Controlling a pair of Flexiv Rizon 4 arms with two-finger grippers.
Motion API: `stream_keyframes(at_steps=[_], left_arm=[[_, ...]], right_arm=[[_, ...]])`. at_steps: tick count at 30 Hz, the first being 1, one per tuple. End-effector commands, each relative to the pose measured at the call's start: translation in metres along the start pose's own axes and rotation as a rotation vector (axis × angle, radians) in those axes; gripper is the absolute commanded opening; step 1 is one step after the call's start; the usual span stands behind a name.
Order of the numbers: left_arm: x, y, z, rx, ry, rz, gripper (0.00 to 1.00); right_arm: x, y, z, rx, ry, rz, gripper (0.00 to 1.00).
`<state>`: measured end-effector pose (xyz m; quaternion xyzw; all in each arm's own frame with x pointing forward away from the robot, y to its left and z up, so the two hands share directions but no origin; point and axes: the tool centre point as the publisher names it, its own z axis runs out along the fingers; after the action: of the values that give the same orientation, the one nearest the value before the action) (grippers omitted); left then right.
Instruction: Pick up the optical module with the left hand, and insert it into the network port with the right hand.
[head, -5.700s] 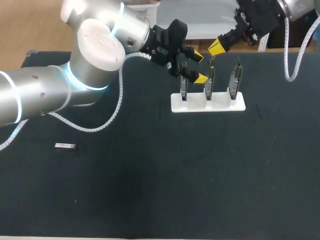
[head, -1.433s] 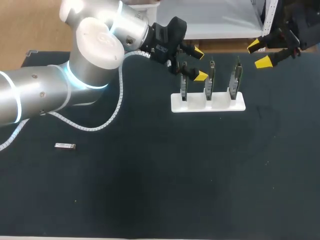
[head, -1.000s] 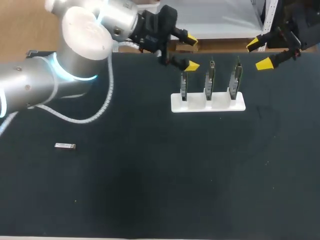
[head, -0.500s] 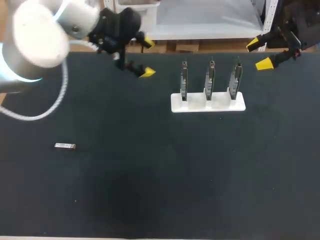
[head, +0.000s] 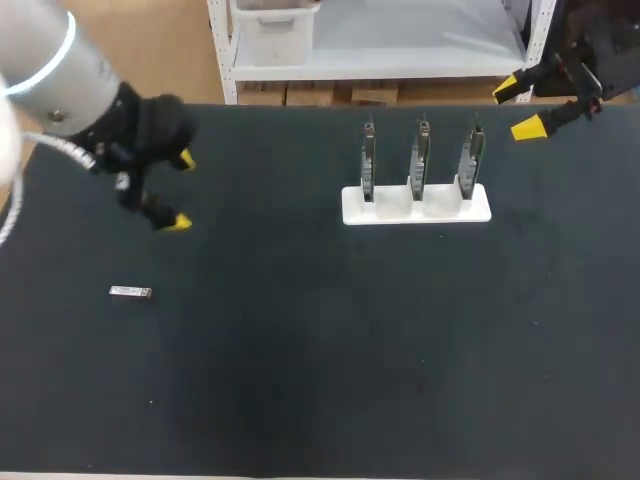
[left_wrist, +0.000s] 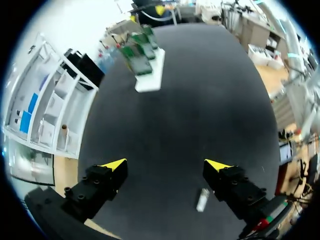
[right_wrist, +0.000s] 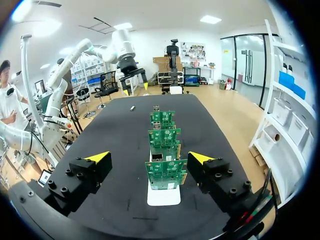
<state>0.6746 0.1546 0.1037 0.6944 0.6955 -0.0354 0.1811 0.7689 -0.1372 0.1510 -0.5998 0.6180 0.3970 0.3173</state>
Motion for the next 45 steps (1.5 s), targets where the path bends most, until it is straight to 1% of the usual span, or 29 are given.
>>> stream_keyframes(at_steps=[1,2,7,8,9,14,16,18,19,22,24,28,33,36,41,45], left_arm=[[0.016,-0.031,-0.028,0.016,0.085,0.028,1.0],[0.022,-0.037,-0.027,0.031,0.114,0.034,1.0],[0.047,-0.061,-0.023,0.074,0.193,0.067,1.0],[0.051,-0.065,-0.021,0.077,0.192,0.05,1.0],[0.057,-0.069,-0.02,0.08,0.213,0.042,1.0],[0.079,-0.088,-0.01,0.113,0.292,0.057,1.0],[0.087,-0.092,-0.005,0.114,0.302,0.05,1.0],[0.09,-0.092,-0.003,0.12,0.285,0.022,1.0],[0.091,-0.091,-0.002,0.118,0.289,0.015,1.0],[0.096,-0.088,0.006,0.115,0.287,0.012,1.0],[0.097,-0.086,0.013,0.131,0.285,0.028,1.0],[0.104,-0.085,0.026,0.153,0.285,0.03,1.0],[0.108,-0.079,0.037,0.156,0.289,0.026,1.0],[0.112,-0.08,0.044,0.165,0.308,0.031,1.0],[0.117,-0.081,0.052,0.166,0.303,-0.011,1.0],[0.12,-0.083,0.058,0.171,0.305,-0.022,1.0]], right_arm=[[0.0,0.002,0.0,0.006,0.001,-0.002,1.0],[0.0,0.002,0.0,0.006,0.001,-0.002,1.0],[0.0,0.002,0.0,0.006,0.001,-0.002,1.0],[0.0,0.002,0.0,0.006,0.001,-0.002,1.0],[0.0,0.002,0.0,0.006,0.001,-0.002,1.0],[0.0,0.002,0.0,0.006,0.001,-0.002,1.0],[0.0,0.002,0.0,0.006,0.001,-0.002,1.0],[0.0,0.002,0.0,0.006,0.001,-0.002,1.0],[0.0,0.002,0.0,0.006,0.001,-0.002,1.0],[0.0,0.002,0.0,0.006,0.001,-0.002,1.0],[0.0,0.002,0.0,0.006,0.001,-0.002,1.0],[0.0,0.002,0.0,0.006,0.001,-0.002,1.0],[0.0,0.002,0.0,0.006,0.001,-0.002,1.0],[0.0,0.002,0.0,0.006,0.001,-0.002,1.0],[0.0,0.002,0.0,0.006,0.001,-0.002,1.0],[0.0,0.002,0.0,0.006,0.001,-0.002,1.0]])
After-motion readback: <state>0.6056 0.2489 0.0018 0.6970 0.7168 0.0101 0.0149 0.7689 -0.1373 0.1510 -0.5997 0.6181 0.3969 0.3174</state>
